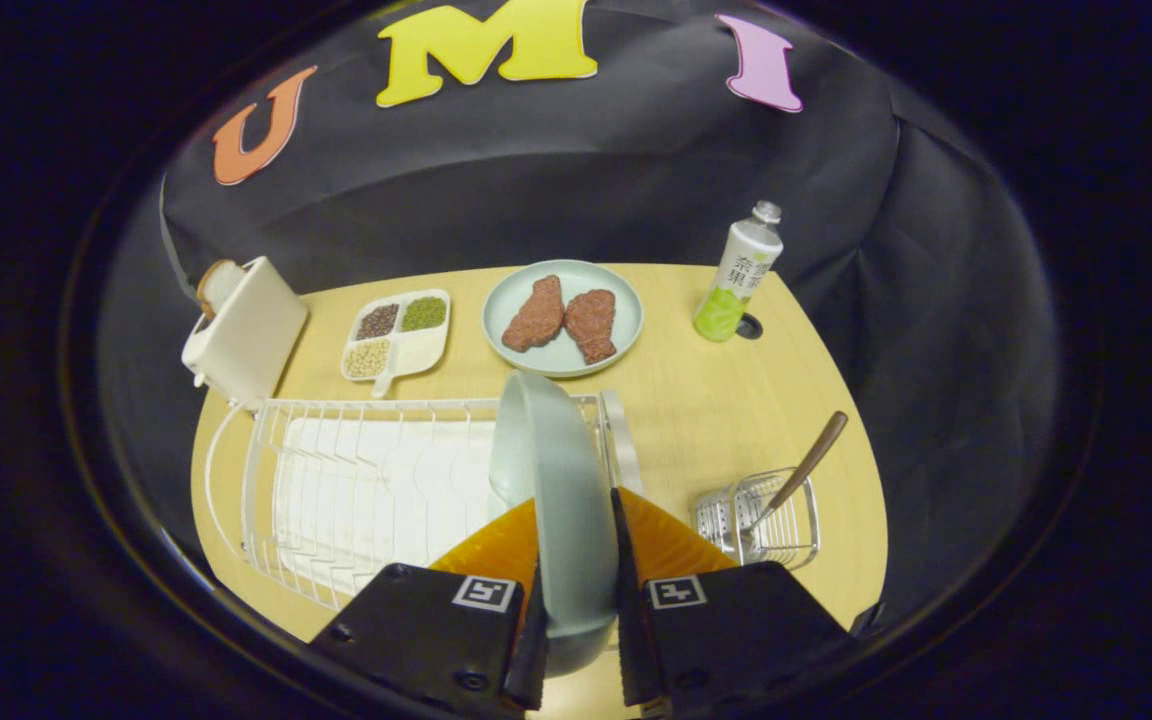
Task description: Take the plate from the dish rack, then take the spoon from the basket and place it into the plate.
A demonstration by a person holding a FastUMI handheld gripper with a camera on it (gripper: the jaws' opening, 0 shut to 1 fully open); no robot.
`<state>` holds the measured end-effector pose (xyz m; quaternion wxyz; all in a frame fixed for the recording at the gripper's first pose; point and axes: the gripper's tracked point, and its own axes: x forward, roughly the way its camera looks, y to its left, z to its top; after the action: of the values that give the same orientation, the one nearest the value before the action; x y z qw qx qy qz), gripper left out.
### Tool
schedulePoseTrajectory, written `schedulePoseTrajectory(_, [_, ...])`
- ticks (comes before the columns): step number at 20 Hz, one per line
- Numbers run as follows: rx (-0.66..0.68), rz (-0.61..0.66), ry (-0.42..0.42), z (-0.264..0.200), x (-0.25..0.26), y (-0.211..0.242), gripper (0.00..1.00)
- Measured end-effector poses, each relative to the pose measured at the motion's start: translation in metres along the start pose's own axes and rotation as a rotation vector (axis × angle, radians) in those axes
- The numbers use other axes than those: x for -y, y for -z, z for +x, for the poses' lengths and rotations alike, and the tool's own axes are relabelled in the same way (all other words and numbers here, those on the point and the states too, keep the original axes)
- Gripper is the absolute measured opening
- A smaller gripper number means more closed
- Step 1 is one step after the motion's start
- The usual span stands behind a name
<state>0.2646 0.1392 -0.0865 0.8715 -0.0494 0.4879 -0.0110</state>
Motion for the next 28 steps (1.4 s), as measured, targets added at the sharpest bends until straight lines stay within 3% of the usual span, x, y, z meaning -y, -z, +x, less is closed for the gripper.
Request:
schedulePoseTrajectory(6, [0.077,-0.053,0.187,-0.033,0.003,-0.02,0.32])
schedulePoseTrajectory(9, [0.138,-0.086,0.202,-0.056,-0.007,-0.026,0.32])
schedulePoseTrajectory(13, [0.17,-0.094,0.059,-0.086,-0.027,-0.003,0.31])
schedulePoseTrajectory(18, [0.2,-0.058,-0.12,-0.117,-0.022,0.059,0.31])
schedulePoseTrajectory(24, [0.162,0.032,-0.264,-0.104,-0.008,0.152,0.31])
schedulePoseTrajectory(28, [0.104,0.093,-0.358,-0.067,-0.013,0.21,0.31])
